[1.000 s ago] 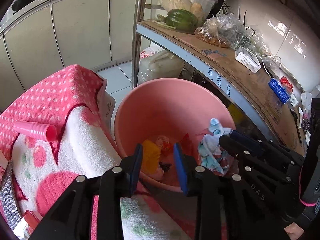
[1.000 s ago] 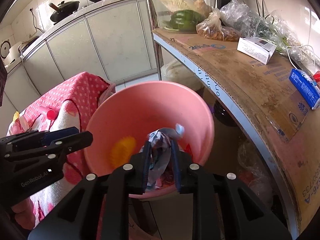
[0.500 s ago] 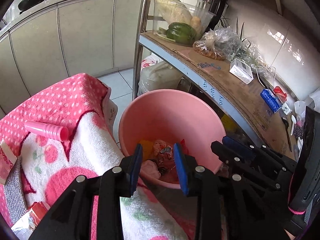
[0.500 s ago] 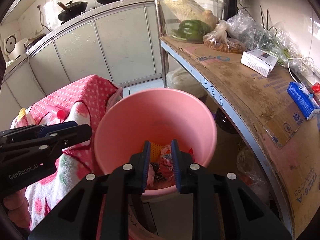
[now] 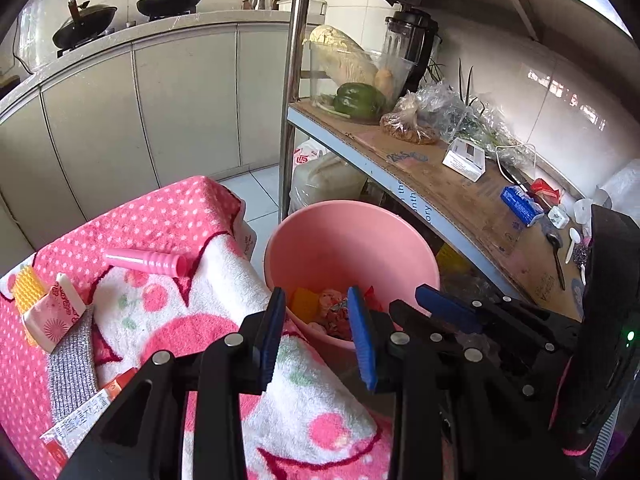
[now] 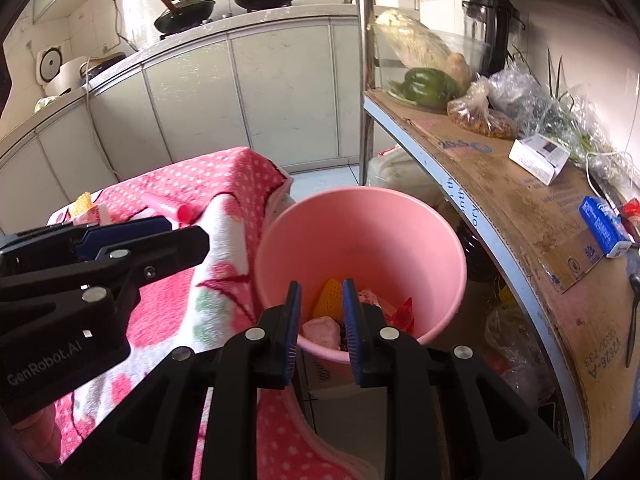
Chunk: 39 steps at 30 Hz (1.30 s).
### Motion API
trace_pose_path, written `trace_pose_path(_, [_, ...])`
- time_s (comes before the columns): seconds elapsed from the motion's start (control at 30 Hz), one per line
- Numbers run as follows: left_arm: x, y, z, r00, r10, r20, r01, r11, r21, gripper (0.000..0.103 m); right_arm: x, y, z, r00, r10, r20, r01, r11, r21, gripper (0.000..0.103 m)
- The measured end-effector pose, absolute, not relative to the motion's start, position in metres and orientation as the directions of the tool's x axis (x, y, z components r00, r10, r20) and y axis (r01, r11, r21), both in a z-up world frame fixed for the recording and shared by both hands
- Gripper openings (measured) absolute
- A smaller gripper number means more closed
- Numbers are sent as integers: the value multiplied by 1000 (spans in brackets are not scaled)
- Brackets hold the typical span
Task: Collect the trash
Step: 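Move both open tools back over the table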
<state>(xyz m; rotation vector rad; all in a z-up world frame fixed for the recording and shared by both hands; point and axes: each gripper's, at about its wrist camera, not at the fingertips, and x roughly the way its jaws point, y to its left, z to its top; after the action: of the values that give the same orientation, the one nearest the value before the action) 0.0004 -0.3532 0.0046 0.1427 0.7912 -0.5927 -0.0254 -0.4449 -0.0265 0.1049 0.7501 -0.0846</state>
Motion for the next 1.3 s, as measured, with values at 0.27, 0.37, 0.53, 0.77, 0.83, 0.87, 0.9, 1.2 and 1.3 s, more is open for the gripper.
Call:
trace_pose_path(0.27, [-33, -325, 27, 582, -451, -677, 554, 829, -75, 31, -47, -419, -9, 742, -39, -670, 98, 994, 52, 22])
trace_pose_path(0.37, [-46, -314, 38, 597, -462, -657, 555, 828, -79, 31, -58, -411, 0, 754, -25, -657, 87, 994, 62, 22])
trace_pose_path(0.53, [-66, -288, 57, 630, -461, -625, 534, 842, -82, 31, -78, -392, 19, 784, -11, -620, 51, 998, 47, 22])
trace_pose_path(0.77, [-82, -240, 62, 665, -407, -626, 448, 888, -103, 31, -105, -363, 39, 812, 27, -583, -11, 999, 30, 22])
trace_pose_path(0.83, [-87, -226, 63, 679, -385, -625, 425, 900, -93, 31, -114, -356, 44, 815, 53, -577, -34, 998, 43, 22])
trace_pose_path(0.87, [-90, -219, 64, 686, -373, -624, 414, 906, -86, 31, -117, -353, 46, 816, 65, -575, -46, 998, 49, 22])
trace_pose_path(0.9, [-93, -211, 65, 695, -360, -622, 401, 913, -81, 31, -121, -350, 49, 815, 79, -573, -60, 997, 52, 22])
trace_pose_path(1.2, [-88, -129, 69, 747, -284, -601, 269, 956, -117, 32, -124, -327, 57, 810, 134, -571, -129, 990, 49, 28])
trace_pose_path(1.3, [-69, -105, 62, 744, -262, -615, 227, 964, -136, 32, -112, -321, 50, 792, 153, -591, -150, 987, 55, 30])
